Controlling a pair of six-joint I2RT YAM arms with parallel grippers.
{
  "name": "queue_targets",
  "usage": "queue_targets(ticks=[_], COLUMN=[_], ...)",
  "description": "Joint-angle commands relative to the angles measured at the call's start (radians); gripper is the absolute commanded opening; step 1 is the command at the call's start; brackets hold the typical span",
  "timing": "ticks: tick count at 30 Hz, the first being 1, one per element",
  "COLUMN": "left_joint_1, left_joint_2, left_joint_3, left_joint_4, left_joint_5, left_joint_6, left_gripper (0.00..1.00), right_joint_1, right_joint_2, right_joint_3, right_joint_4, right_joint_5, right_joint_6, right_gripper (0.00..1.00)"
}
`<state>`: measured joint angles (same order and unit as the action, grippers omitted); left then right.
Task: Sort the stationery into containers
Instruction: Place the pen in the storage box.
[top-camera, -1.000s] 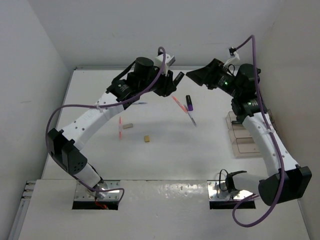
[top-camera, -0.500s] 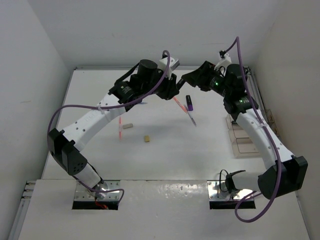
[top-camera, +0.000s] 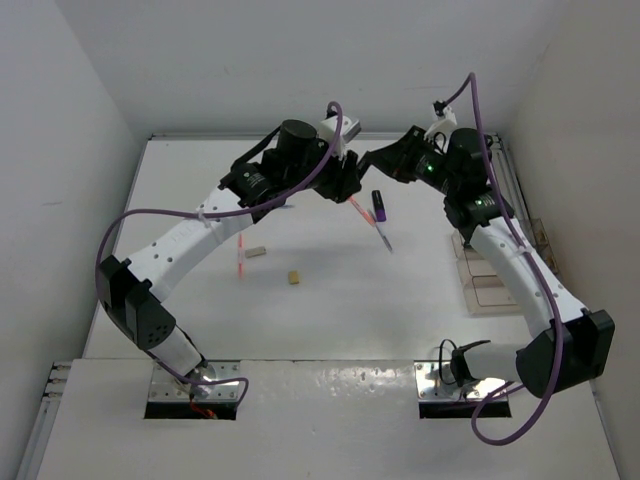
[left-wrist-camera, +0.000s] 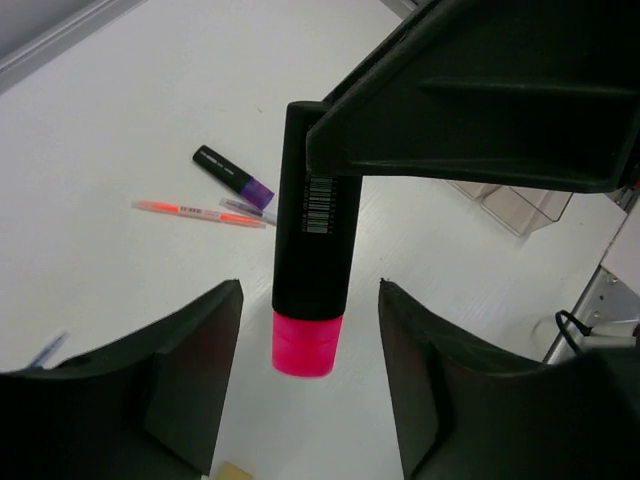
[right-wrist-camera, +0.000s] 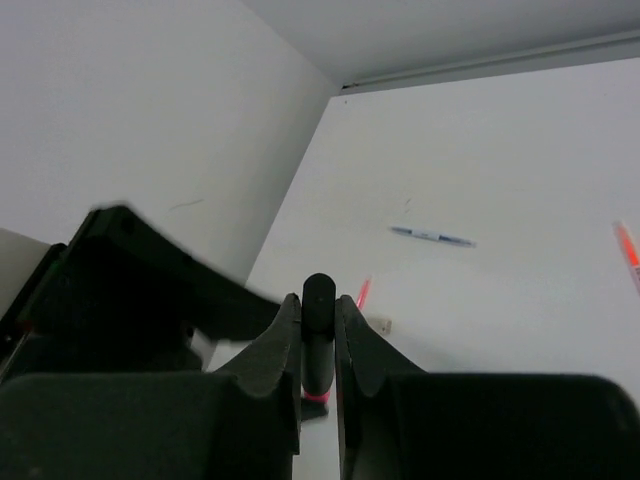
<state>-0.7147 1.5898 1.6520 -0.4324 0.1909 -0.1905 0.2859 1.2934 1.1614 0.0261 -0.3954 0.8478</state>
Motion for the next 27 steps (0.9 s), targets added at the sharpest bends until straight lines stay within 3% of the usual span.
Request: queue_targets(ticks=[1,3,9,12,13,15,16,20,27], left_joint_1=[-0.011,-0.008,0.090,0.151,0.165,0.196,0.201,0.213,0.190], left_joint_2=[0.006,0.002,-0.019,-0.016,-0.016,-0.010,-0.007,0.012,0.044], left_joint_3=[0.046,0.043,-0.004,-0.030,-0.038,-0.053,-0.066,-0.095,-0.124], left_joint_4=[0.031,0.011,-0.006,-0.005,0.000,0.006,0.004,0.029,0.060], left_joint_5=[-0.008,-0.068,-0.033,0.051,0.111,0.174,0.201,0.194,0.104], left_joint_6=[-0.006,-0.004,0.046,0.077,0.091,0.112,0.123,0.108,0.117], left_gripper=[0.68,0.99,1.00,1.00,1.00,1.00,1.00,1.00,1.00], right_joint_1=[0.006,-0.013,-0.193,-0.281,-0.315,-0.400,-0.433,-0.606,-0.726], right_joint_2=[-0.008,-0.025,-0.112,-0.166,-0.175,-0.184,-0.180,-0.100,0.090], right_joint_3=[0.009,0.024,0.040,0.018,0.009,0.006,0.009,0.079,0.124], right_joint_4=[0.015,-0.023,-0.210,-0.331,-0.366,-0.499,-0.544,-0.827,-1.086], right_joint_5=[-0.033,-0.051,-0.184,-0.230,-0.241,-0.307,-0.339,-0.421,-0.367], right_joint_6=[-0.050,-0.137,-0.597,-0.949,-1.151,-1.345,-1.533,-1.922,-2.491], right_gripper=[0.03,0.00,0.00,0.00,0.00,0.00,0.00,0.00,0.00])
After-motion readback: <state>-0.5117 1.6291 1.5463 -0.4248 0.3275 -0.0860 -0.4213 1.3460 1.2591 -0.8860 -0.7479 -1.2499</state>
